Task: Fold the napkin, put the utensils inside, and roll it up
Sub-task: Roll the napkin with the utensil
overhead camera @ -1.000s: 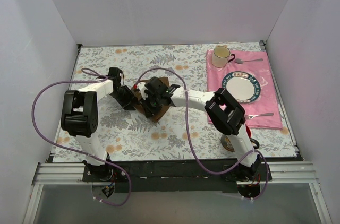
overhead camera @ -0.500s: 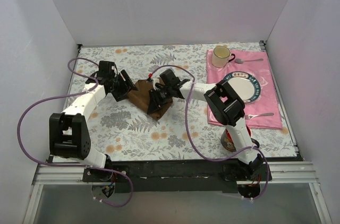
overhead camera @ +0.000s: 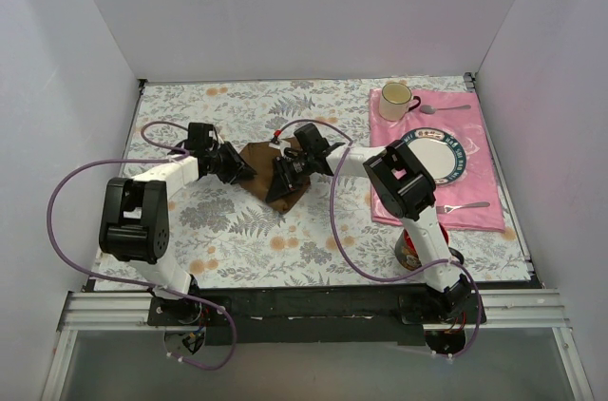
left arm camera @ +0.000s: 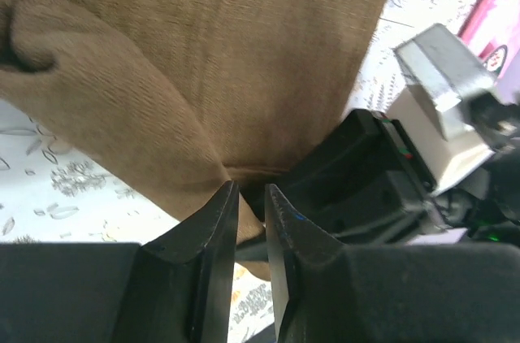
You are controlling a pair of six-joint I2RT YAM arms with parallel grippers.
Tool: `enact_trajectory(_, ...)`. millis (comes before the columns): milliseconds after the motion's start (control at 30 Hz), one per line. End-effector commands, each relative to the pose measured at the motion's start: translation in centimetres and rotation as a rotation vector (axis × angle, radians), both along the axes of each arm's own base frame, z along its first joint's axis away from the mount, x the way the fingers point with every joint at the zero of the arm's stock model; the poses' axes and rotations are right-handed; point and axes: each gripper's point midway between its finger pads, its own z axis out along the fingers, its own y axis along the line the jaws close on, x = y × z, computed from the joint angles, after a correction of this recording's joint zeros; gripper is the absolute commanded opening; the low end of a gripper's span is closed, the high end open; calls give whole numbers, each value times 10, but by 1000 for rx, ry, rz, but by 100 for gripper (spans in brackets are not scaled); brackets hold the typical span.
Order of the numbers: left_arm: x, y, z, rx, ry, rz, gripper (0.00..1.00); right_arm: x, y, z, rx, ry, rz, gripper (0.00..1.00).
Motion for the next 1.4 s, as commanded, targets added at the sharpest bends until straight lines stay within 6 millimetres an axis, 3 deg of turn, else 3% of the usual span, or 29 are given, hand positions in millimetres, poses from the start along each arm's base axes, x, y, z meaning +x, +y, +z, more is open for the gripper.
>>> enact_trajectory(0, 11, 4, -10, 11, -37, 25, 18, -5, -27, -50, -134, 98, -57, 1)
enact_trajectory(233, 12, 13, -51, 71, 3, 45, 13, -1, -26, -36, -119, 77, -44, 7)
enact_trajectory(333, 10, 15, -62, 85, 17, 48, 11, 3, -27, -25, -139, 35, -41, 18)
enact_trajectory(500, 0, 18, -85, 107, 87, 52, 9, 22, -25, 9, -197, -110, -36, 52)
enact_trajectory(567, -5, 18, -90, 105, 108, 51, 7, 19, -28, 13, -246, -178, 11, 64)
enact_trajectory(600, -7, 19, -94, 111, 120, 50, 6, 28, -26, 23, -266, -244, 1, 66)
enact_trajectory(700, -7, 20, -98, 116, 130, 47, 6, 24, -30, 29, -340, -352, 54, 73)
enact_trajectory(800, -7, 20, -99, 117, 133, 45, 6, 25, -36, 32, -406, -447, 68, 74)
enact_trajectory(933, -6, 18, -101, 113, 139, 38, 6, 20, -55, 15, -489, -485, 75, 70)
enact_trajectory(1067, -5, 19, -101, 122, 139, 32, 5, 12, -68, -4, -517, -485, 56, 53)
enact_trajectory(1133, -4, 20, -101, 127, 138, 30, 5, 15, -66, -3, -497, -513, 34, 40)
enact_trajectory(1233, -3, 20, -101, 128, 139, 29, 5, 10, -75, -22, -514, -511, 36, 28)
enact_trajectory(1367, -3, 19, -102, 122, 144, 23, 5, 9, -77, -23, -537, -499, 57, 27)
